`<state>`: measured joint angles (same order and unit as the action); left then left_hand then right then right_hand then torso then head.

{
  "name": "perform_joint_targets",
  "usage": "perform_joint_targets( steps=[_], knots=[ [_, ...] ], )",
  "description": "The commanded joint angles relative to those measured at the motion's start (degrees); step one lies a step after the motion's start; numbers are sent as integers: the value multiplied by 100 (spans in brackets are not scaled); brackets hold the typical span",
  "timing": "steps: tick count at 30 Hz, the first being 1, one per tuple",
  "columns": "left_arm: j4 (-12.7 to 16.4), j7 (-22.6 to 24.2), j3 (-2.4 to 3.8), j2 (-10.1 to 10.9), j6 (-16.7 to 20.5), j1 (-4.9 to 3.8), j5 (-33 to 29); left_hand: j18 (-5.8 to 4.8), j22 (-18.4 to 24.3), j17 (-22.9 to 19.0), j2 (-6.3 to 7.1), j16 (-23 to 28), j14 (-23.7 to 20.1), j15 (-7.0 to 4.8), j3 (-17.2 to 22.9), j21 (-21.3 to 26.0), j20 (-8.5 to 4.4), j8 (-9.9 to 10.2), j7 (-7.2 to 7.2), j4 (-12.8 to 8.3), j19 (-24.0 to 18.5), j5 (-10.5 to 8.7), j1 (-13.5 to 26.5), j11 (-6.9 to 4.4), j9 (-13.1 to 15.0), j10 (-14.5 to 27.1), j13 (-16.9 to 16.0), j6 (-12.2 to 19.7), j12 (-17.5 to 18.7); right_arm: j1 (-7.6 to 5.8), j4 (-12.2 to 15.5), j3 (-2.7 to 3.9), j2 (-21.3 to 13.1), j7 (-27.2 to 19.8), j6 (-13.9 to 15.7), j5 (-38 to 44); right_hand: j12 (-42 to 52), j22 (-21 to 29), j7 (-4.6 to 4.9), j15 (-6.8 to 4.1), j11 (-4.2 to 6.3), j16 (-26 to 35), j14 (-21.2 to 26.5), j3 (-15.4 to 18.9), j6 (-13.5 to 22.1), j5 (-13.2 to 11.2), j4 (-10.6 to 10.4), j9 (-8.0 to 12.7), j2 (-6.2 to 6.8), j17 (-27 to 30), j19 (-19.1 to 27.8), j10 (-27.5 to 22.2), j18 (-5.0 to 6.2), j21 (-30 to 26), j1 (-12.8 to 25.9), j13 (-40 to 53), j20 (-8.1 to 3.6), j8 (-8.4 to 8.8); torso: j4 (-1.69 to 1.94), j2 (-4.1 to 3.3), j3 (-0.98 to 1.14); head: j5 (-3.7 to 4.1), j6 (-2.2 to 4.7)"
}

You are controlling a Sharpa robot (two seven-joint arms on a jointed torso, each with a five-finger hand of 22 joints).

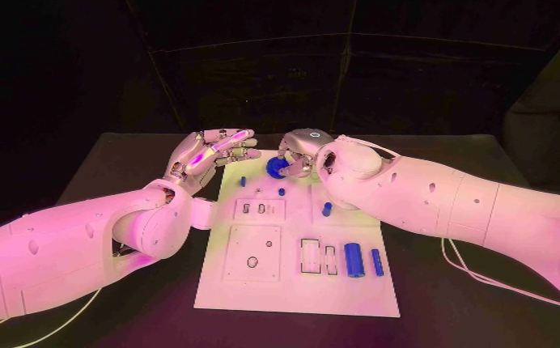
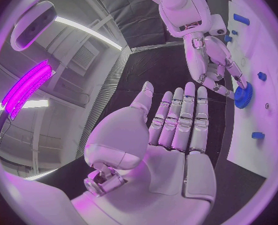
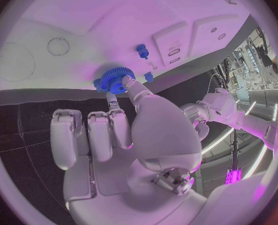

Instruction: Assemble the parts on the task board

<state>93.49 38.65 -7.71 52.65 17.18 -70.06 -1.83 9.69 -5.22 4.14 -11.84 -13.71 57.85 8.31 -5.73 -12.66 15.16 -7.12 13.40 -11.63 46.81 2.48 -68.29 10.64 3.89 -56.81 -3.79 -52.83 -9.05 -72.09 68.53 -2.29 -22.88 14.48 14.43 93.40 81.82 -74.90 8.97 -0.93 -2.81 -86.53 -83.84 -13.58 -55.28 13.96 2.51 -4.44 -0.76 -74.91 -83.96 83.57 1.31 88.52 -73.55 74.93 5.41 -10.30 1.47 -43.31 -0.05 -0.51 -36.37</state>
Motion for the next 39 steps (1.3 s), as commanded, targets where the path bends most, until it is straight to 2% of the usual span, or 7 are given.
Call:
perform_joint_targets(
  steps=[1, 9, 17, 26, 31, 34, 39],
  knots=[
    [0, 212, 5, -10, -79, -8, 5, 86, 7, -9, -45, 28, 33, 10, -3, 22, -10, 37, 53, -39, 42, 20, 1, 7, -7, -52, 4, -47, 40, -6, -38, 1, 34, -1, 14, 65, -49, -1129, -97, -14, -20, -21, -452, -81, -142, 34, -19, -38, 14, -708, -335, 43, -45, 22, 57, 490, -9, 52, 2, 3, 2, -6, -7],
    [-5, 203, 5, -14, -86, -8, 4, 85, 13, -11, -47, 39, 37, 11, 2, 28, -10, 46, 53, -52, 46, 20, 1, 7, -8, -55, 5, -49, 51, -4, -102, 1, 100, 22, 10, 66, -259, -1098, 67, 110, -164, -12, -447, -132, 295, -302, -16, 60, 185, -693, -310, -108, -38, 10, 207, 291, 100, 374, -4, 5, 3, -8, -4],
    [-6, 194, 5, -14, -92, -8, 4, 85, 13, -11, -47, 39, 37, 11, 2, 28, -10, 46, 53, -52, 46, 20, 1, 7, -8, -55, 5, -49, 51, -4, -115, 1, 116, 33, -74, 66, -364, -1079, 100, 153, -205, -5, -443, 15, 512, -440, -96, 60, 312, -684, -294, -182, -32, 1, 376, 195, 153, 535, -3, 5, 3, -13, -11],
    [-7, 188, 5, -10, -98, -8, 4, 85, 15, -13, -45, 43, 38, 11, 1, 30, -10, 50, 55, -55, 48, 20, 4, 8, -9, -55, 5, -48, 55, -5, -24, 1, 22, 27, 12, 66, -379, -1069, 116, 170, -223, -2, -440, 134, 564, -479, -207, 44, 325, -679, -286, -191, -30, -4, 499, 189, 172, 578, -3, 5, 5, -17, -17],
    [-8, 192, 5, 10, -102, -8, 4, 85, 15, -13, -45, 43, 38, 11, 1, 30, -10, 50, 55, -55, 48, 20, 4, 8, -9, -55, 5, -48, 55, -4, 322, 0, -354, -115, 423, -115, -319, -1082, 109, 169, -218, 0, -440, 187, 471, -398, -280, 16, 295, -678, -294, -141, -32, 0, 547, 257, 176, 535, -14, 18, 9, -25, -17],
    [-5, 196, 5, 43, -98, -8, 4, 85, 16, -13, -44, 46, 38, 11, 2, 32, -10, 52, 55, -58, 48, 20, 5, 9, -9, -55, 5, -48, 58, -6, 640, -2, -796, -322, 645, -447, -321, -1065, 102, 165, -212, 9, -435, 187, 445, -332, -262, 10, 294, -658, -282, -141, -28, -6, 502, 257, 174, 526, -46, 29, 4, -41, -13],
    [-3, 197, 4, 73, -112, -8, 5, 85, 17, -13, -46, 48, 40, 11, 3, 33, -10, 53, 54, -60, 50, 20, 5, 8, -9, -57, 5, -50, 59, -10, 1012, -4, -1546, -788, 636, -1279, -339, -1039, 69, 136, -178, 21, -430, 152, 411, -218, 9, 3, 421, -638, -261, -153, -22, -17, 149, 256, 150, 519, -126, 58, 11, -10, 9]
  ],
)
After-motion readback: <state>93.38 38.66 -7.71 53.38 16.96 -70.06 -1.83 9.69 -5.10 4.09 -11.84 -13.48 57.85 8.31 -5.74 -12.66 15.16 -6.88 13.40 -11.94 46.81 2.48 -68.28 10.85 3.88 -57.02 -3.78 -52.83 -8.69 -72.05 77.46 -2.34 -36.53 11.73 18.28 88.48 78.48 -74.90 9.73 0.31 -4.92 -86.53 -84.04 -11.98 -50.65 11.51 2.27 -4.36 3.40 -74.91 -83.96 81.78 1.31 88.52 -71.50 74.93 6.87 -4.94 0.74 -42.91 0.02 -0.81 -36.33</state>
